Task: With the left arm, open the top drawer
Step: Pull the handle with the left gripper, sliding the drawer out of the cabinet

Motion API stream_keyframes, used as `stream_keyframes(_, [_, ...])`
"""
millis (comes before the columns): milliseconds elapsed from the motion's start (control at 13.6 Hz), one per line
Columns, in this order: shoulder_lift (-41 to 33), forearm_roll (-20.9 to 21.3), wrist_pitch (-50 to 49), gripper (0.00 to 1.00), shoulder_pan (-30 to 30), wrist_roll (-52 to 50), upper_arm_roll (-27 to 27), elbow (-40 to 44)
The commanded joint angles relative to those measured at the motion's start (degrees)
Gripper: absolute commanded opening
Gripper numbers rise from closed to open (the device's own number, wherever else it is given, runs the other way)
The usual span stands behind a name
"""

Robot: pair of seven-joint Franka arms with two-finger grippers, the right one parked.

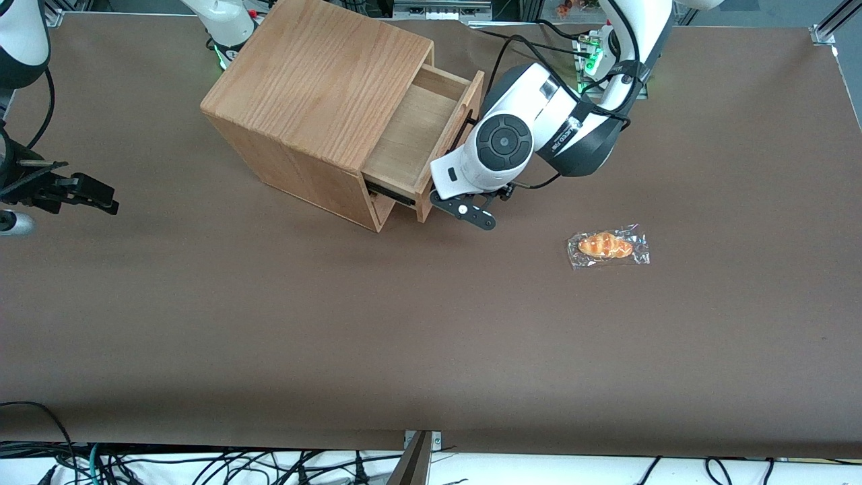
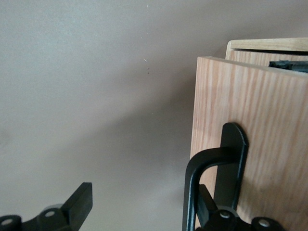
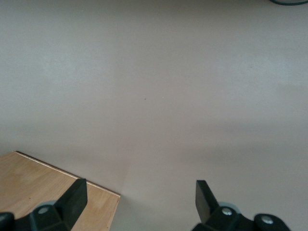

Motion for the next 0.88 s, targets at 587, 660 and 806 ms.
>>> stream_keyframes(587, [-1.4,5.7,-1.3,0.92,1.9,3.9,0.0,-2.1])
stream_keyframes(660, [-1.4,5.6,-1.5,0.92,2.1,4.9,0.0,-2.1])
stream_keyframes(806, [-1.4,5.6,-1.7,0.92,2.4,5.3,0.0,-2.1])
